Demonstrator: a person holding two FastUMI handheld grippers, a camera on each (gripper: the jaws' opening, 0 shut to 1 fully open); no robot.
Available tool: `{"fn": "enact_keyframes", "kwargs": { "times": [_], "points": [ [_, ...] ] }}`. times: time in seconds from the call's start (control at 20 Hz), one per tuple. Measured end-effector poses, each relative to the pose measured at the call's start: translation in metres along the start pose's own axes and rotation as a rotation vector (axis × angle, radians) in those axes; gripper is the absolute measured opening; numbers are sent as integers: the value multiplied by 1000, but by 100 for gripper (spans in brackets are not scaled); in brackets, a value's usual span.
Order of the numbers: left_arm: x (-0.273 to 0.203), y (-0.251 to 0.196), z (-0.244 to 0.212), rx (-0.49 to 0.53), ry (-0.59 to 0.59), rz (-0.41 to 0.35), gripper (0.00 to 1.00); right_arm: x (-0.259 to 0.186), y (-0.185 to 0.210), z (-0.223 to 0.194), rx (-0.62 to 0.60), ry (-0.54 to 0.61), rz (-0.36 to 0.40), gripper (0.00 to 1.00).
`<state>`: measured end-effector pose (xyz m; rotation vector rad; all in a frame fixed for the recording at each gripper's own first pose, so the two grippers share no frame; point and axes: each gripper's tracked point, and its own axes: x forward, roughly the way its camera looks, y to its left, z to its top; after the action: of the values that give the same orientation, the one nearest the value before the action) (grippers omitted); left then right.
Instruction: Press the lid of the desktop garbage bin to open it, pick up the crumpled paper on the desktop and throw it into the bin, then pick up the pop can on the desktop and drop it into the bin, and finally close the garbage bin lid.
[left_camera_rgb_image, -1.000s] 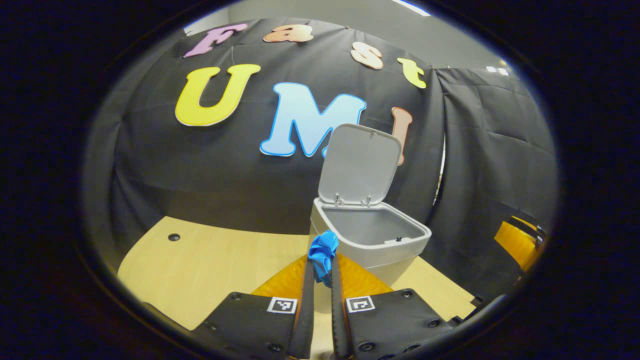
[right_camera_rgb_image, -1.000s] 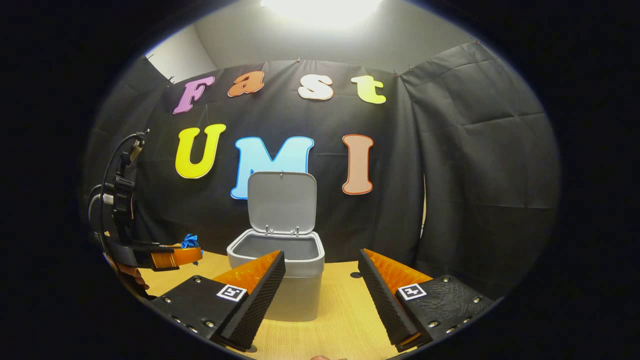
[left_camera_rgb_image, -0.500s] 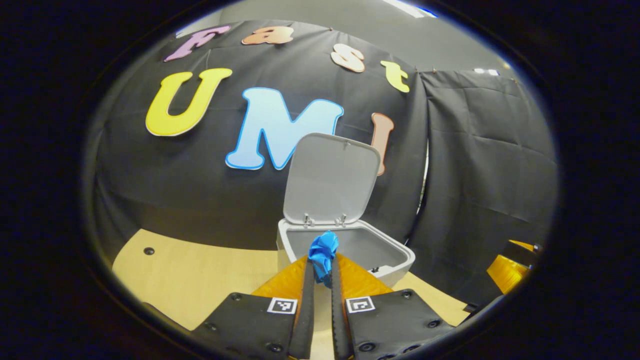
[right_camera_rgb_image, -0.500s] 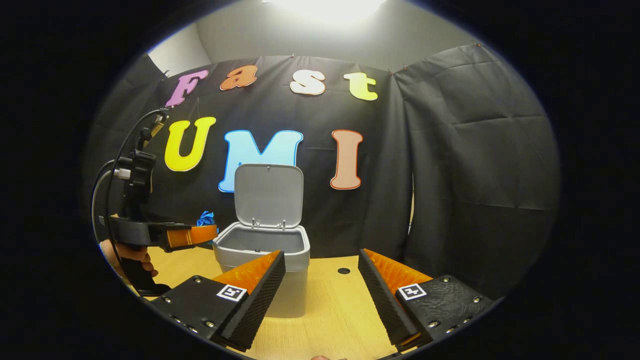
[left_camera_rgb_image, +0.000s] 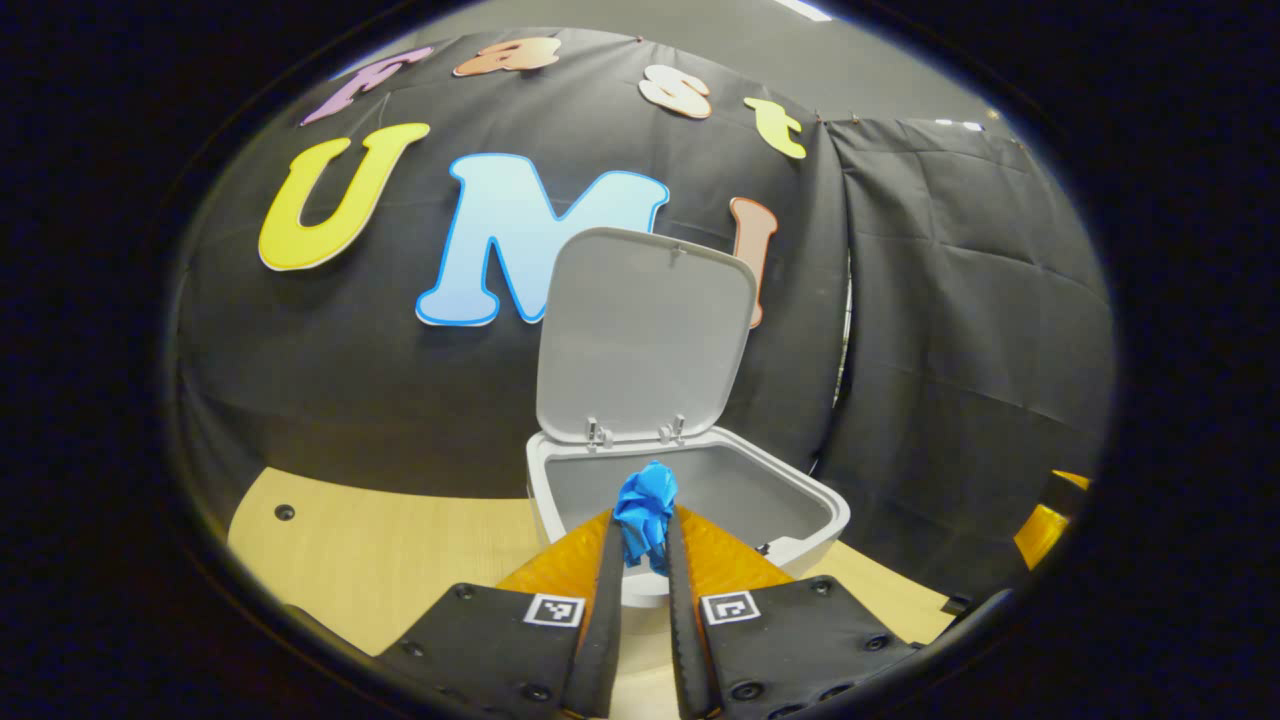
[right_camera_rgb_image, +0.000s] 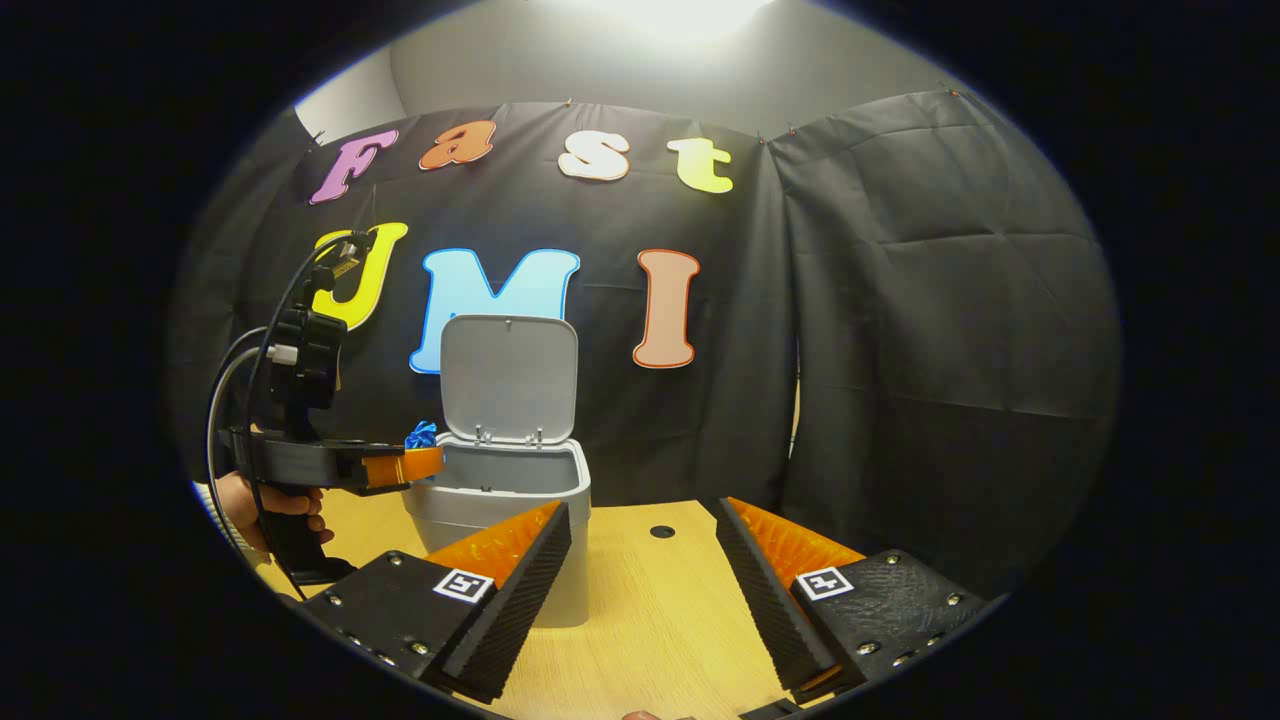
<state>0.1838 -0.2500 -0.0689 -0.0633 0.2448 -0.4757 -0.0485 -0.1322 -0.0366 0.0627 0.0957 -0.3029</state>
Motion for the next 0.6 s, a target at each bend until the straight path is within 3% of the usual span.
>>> {"fn": "enact_keyframes", "kwargs": {
  "times": [0.05,0.15,0.2,0.25,0.3,0.6],
  "points": [
    [1,-2,2,3,2,-4,34,0,-1,-1,0,1,-6,94],
    [3,-5,1,14,4,-10,34,0,-3,-1,4,3,-14,94],
    [4,-5,3,20,4,-8,41,0,-3,-1,6,3,-17,94],
    [7,-4,1,27,7,-9,36,-1,-3,-2,8,3,-21,94],
    [9,-3,0,32,7,-8,49,-1,-3,-1,9,3,-22,94],
    [10,-6,4,26,-6,-28,71,-1,0,0,4,1,-24,94]
  ]
}}
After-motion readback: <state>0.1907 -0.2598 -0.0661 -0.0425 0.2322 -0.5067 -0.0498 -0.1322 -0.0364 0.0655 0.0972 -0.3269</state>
